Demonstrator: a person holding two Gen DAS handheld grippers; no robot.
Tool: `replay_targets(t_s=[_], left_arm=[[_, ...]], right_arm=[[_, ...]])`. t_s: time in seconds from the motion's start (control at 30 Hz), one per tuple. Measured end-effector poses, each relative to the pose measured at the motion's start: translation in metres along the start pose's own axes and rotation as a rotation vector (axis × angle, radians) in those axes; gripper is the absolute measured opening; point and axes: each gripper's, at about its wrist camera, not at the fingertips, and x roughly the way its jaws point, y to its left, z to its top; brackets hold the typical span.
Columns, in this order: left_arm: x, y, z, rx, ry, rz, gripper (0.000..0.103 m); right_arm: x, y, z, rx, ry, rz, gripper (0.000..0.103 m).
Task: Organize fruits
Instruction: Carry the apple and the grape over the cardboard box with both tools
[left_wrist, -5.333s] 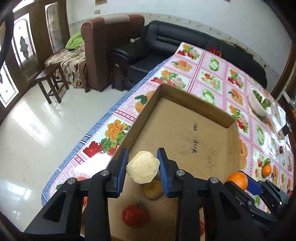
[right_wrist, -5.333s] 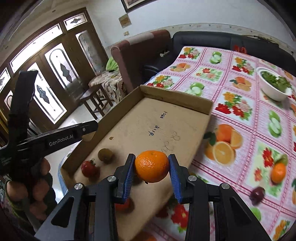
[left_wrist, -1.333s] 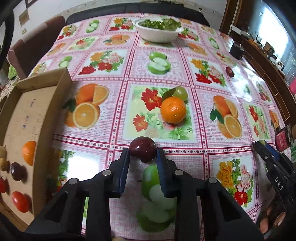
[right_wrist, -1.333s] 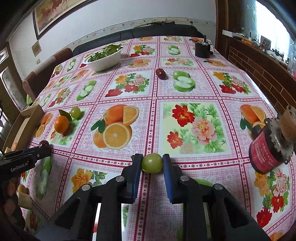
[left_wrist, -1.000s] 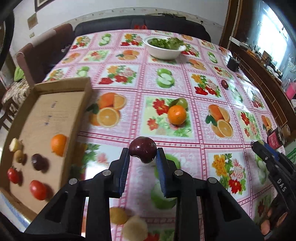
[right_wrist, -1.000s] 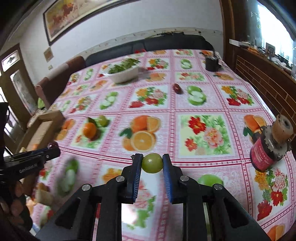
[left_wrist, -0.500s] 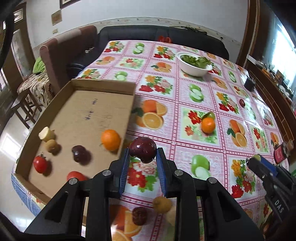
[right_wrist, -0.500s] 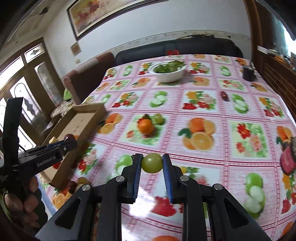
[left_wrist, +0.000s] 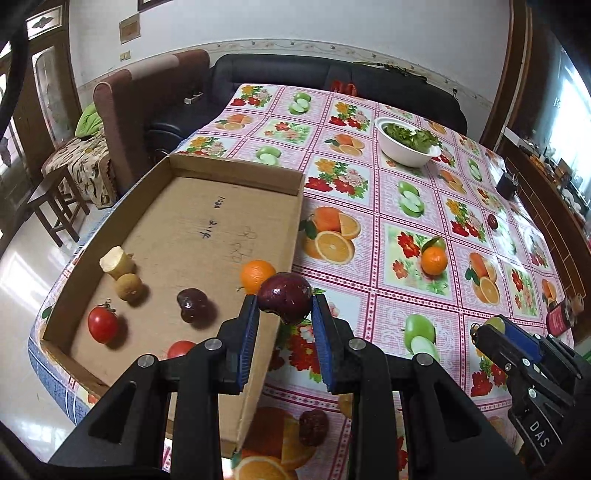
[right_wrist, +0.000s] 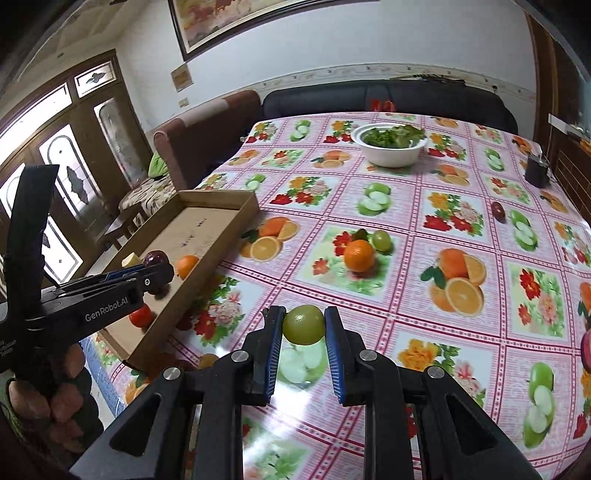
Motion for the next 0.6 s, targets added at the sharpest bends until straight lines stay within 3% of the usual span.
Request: replay_targets(t_s=[0.6], left_arm=[[0.000,0.054,0.008,-0.073,-0.036,0.096,0.027]], right_arm=[[0.018,0.038,0.011,-0.070,0.021,0.040,0.023]])
